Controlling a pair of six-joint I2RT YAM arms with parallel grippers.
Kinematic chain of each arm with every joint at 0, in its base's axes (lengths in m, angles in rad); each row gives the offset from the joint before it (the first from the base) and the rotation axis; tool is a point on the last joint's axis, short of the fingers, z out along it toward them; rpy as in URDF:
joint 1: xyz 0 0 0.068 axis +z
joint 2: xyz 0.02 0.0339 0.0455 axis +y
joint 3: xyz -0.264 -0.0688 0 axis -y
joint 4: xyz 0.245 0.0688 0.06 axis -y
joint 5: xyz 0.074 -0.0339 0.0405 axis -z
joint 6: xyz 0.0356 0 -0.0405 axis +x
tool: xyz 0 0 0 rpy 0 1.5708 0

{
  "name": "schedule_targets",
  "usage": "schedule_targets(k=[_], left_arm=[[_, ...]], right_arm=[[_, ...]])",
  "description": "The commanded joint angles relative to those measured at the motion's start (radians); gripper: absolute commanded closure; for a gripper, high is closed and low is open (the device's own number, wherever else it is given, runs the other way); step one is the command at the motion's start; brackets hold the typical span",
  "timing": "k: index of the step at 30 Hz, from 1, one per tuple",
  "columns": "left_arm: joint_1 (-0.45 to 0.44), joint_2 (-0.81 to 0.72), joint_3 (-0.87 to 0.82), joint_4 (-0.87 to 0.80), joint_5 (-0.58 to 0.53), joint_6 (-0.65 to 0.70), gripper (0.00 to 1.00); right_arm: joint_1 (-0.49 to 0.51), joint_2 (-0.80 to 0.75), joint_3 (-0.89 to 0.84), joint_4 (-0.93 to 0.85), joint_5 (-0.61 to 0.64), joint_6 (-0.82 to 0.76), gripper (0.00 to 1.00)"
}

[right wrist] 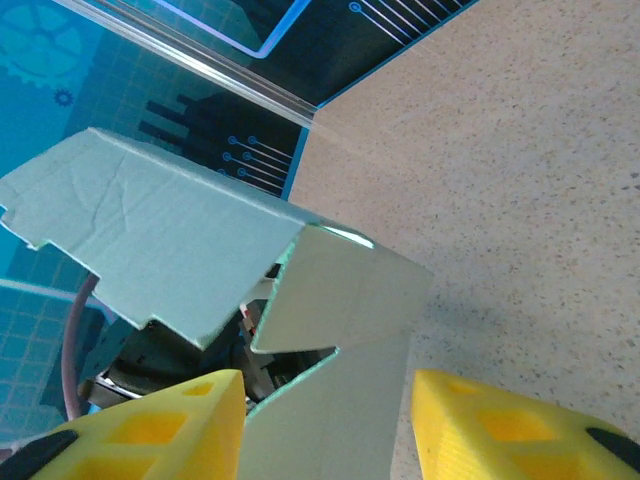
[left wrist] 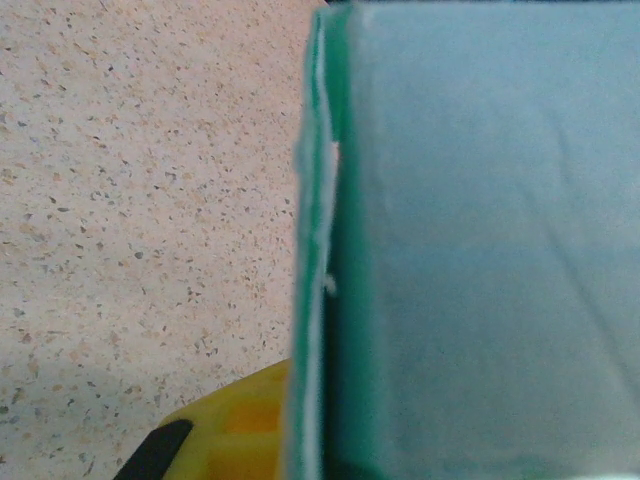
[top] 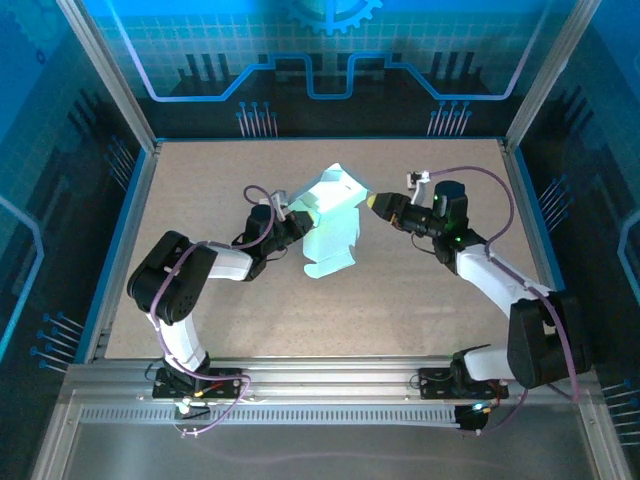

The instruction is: Fold the paper box

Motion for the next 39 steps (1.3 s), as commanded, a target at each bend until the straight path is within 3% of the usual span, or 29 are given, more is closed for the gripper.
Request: schedule_targets(k=[1,12,29,39], left_arm=[[-0.002,-0.043,-0.005,0.053,0.027,-0.016,1.00],[0.001,-0.047,0.011,0.038,0.015,-0.024,1.00],[0.036,-0.092,0.014,-0.033,-0.011,-0.083,1.00],[0.035,-0.114,-0.012,0.039,0.035,-0.143,1.00]], right_arm=[[0.022,0.025,0.040,0.064,-0.019,0.015,0.53],[0.054,0.092,0.096,0.041,-0.018,0.012,0.53],[-0.015,-0.045,0.020,-0.056,0.074,0.025,0.45],[0.004,-0.034,0.012,0.004,0.037,0.063,0.45]])
